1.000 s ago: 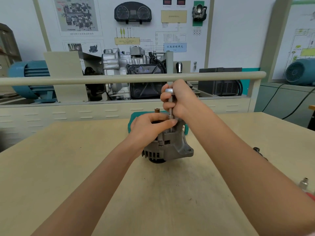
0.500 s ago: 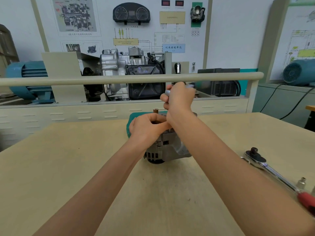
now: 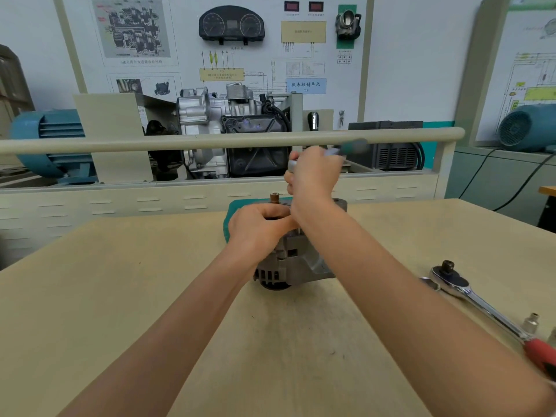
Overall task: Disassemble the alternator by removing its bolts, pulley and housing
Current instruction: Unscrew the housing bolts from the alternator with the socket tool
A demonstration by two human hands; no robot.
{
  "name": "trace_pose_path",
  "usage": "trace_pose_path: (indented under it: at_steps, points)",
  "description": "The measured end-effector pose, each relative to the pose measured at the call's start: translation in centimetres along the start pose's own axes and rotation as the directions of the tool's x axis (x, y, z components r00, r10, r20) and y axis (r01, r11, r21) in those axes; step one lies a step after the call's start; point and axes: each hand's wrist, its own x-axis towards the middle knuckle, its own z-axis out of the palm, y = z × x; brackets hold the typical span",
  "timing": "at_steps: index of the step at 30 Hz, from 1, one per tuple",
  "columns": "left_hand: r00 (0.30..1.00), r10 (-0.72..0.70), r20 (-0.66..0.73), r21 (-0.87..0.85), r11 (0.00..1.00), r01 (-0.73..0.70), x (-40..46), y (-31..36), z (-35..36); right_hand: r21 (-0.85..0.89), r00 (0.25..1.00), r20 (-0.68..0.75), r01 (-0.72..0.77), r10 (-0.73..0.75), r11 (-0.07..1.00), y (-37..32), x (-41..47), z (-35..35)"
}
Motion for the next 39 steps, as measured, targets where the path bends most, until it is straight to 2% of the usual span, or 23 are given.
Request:
trace_pose_path:
  at_steps: [2, 4, 6, 8, 11, 12, 14, 15, 17, 18, 19, 20, 22, 24, 26, 29, 30, 32, 34, 36, 37, 39]
  points:
    - [1.000, -0.007, -0.029, 0.018, 1.000, 0.007, 0.1, 0.0, 0.3, 0.055, 0.991, -0.087, 0.109, -0.104, 0.992, 0.6, -0.1, 0.3]
    - [0.999, 0.000, -0.033, 0.020, 1.000, 0.001, 0.2, 0.0, 0.4, 0.007, 0.999, -0.048, 0.014, -0.013, 1.000, 0.2, 0.1, 0.2]
    - [1.000, 0.000, 0.001, 0.022, 1.000, 0.000, 0.1, 0.1, 0.2, -0.081, 0.980, 0.096, -0.169, 0.176, 0.982, -0.7, 0.5, -0.2]
    - [0.998, 0.002, 0.063, 0.009, 1.000, -0.003, 0.0, 0.1, -0.2, -0.142, 0.902, 0.262, -0.317, 0.344, 0.938, -1.5, 1.1, -0.8]
    - [0.992, 0.002, 0.128, -0.015, 1.000, 0.000, -0.2, 0.3, -0.9, -0.171, 0.773, 0.429, -0.438, 0.467, 0.883, -2.0, 1.6, -1.3]
    - [0.991, 0.002, 0.135, -0.015, 1.000, 0.000, -0.2, 0.3, -1.0, -0.191, 0.754, 0.454, -0.438, 0.475, 0.878, -2.1, 1.5, -1.4]
    - [0.992, 0.002, 0.124, -0.016, 1.000, 0.000, -0.2, 0.3, -0.9, -0.232, 0.779, 0.437, -0.384, 0.449, 0.894, -2.0, 1.0, -1.0]
    - [0.994, 0.003, 0.107, -0.014, 1.000, -0.001, -0.1, 0.3, -0.8, -0.237, 0.830, 0.380, -0.340, 0.409, 0.910, -1.6, 0.8, -0.6]
    - [0.998, 0.012, 0.058, -0.003, 1.000, -0.012, 0.0, 0.2, -0.5, -0.150, 0.963, 0.166, -0.189, 0.213, 0.971, -0.6, 0.3, 0.1]
    - [0.999, 0.020, 0.041, 0.013, 1.000, -0.021, 0.1, 0.1, -0.4, -0.068, 0.997, 0.036, -0.073, 0.075, 0.995, -0.1, 0.1, 0.4]
    - [0.999, 0.033, 0.033, 0.029, 0.999, -0.034, 0.1, 0.0, -0.3, 0.002, 0.997, -0.066, 0.027, -0.027, 1.000, 0.3, 0.0, 0.5]
    - [0.999, 0.041, 0.029, 0.040, 0.998, -0.042, 0.2, -0.1, -0.2, 0.044, 0.992, -0.111, 0.072, -0.067, 0.996, 0.5, 0.1, 0.6]
    - [0.998, 0.049, 0.030, 0.032, 0.998, -0.050, 0.1, -0.1, -0.2, 0.052, 0.997, -0.072, -0.012, 0.016, 0.999, 0.2, 0.3, 0.3]
    - [0.998, 0.046, 0.047, 0.016, 0.999, -0.047, 0.0, 0.1, -0.3, -0.027, 0.982, 0.061, -0.179, 0.180, 0.984, -0.7, 0.6, 0.0]
    - [0.995, 0.050, 0.091, 0.026, 0.998, -0.052, -0.1, 0.1, -0.5, -0.124, 0.920, 0.216, -0.305, 0.326, 0.944, -1.4, 0.8, -0.5]
    - [0.990, 0.044, 0.135, 0.012, 0.999, -0.046, -0.1, 0.0, -0.9, -0.163, 0.824, 0.382, -0.385, 0.418, 0.908, -1.8, 1.0, -1.0]
    - [0.990, 0.044, 0.137, 0.011, 0.999, -0.046, -0.1, 0.0, -0.9, -0.173, 0.825, 0.383, -0.378, 0.416, 0.909, -1.8, 0.9, -1.0]
    - [0.991, 0.050, 0.122, 0.024, 0.998, -0.053, 0.0, 0.0, -0.8, -0.153, 0.904, 0.281, -0.288, 0.321, 0.945, -1.3, 0.4, -0.5]
    - [0.995, 0.064, 0.082, 0.035, 0.997, -0.067, 0.2, -0.1, -0.5, -0.056, 0.989, 0.101, -0.106, 0.111, 0.993, -0.5, -0.2, 0.0]
    - [0.995, 0.081, 0.050, 0.050, 0.995, -0.084, 0.3, -0.2, -0.3, 0.029, 0.998, -0.035, 0.054, -0.053, 0.998, 0.2, -0.5, 0.1]
    - [0.995, 0.087, 0.040, 0.052, 0.995, -0.089, 0.3, -0.2, -0.2, 0.055, 0.997, -0.045, 0.068, -0.065, 0.996, 0.2, -0.4, 0.0]
    - [0.995, 0.093, 0.025, 0.042, 0.995, -0.093, 0.1, -0.2, -0.1, 0.042, 1.000, 0.028, -0.015, 0.014, 0.999, -0.1, -0.3, -0.3]
